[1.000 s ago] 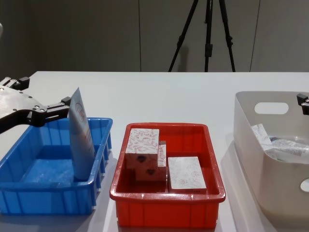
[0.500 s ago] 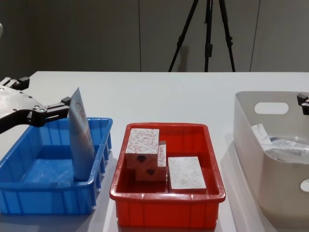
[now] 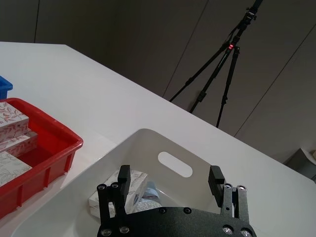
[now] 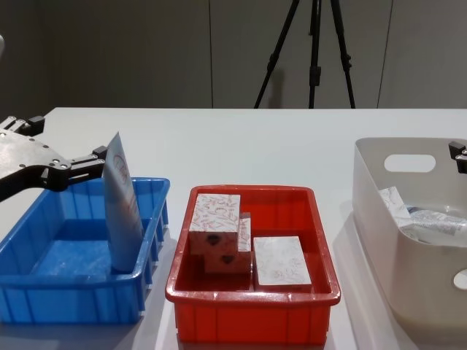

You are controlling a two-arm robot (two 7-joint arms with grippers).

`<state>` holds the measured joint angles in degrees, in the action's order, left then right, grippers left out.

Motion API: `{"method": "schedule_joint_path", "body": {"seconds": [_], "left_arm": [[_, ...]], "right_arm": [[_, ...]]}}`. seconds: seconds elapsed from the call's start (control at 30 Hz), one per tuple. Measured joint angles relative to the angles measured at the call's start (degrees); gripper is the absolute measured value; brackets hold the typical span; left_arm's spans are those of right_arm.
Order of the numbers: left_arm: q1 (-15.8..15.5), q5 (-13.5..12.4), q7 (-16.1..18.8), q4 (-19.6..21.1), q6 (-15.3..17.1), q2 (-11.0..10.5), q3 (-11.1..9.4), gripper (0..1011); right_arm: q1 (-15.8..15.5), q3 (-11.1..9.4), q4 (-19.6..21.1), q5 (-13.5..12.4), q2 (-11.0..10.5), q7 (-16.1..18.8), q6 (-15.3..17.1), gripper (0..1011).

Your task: Bimanual collaborative sorting of washing and personal care products

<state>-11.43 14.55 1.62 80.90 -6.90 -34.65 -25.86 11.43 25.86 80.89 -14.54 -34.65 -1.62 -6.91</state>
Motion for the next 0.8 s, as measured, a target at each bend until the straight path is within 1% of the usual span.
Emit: {"method": "schedule_joint_path", "body": {"seconds": [0.8], "left_arm": [[0.0, 0.0, 0.0, 0.0, 0.0, 0.0, 0.0, 1001]], "right_arm": [[0.0, 0.0, 0.0, 0.0, 0.0, 0.0, 0.0, 1000]]}}
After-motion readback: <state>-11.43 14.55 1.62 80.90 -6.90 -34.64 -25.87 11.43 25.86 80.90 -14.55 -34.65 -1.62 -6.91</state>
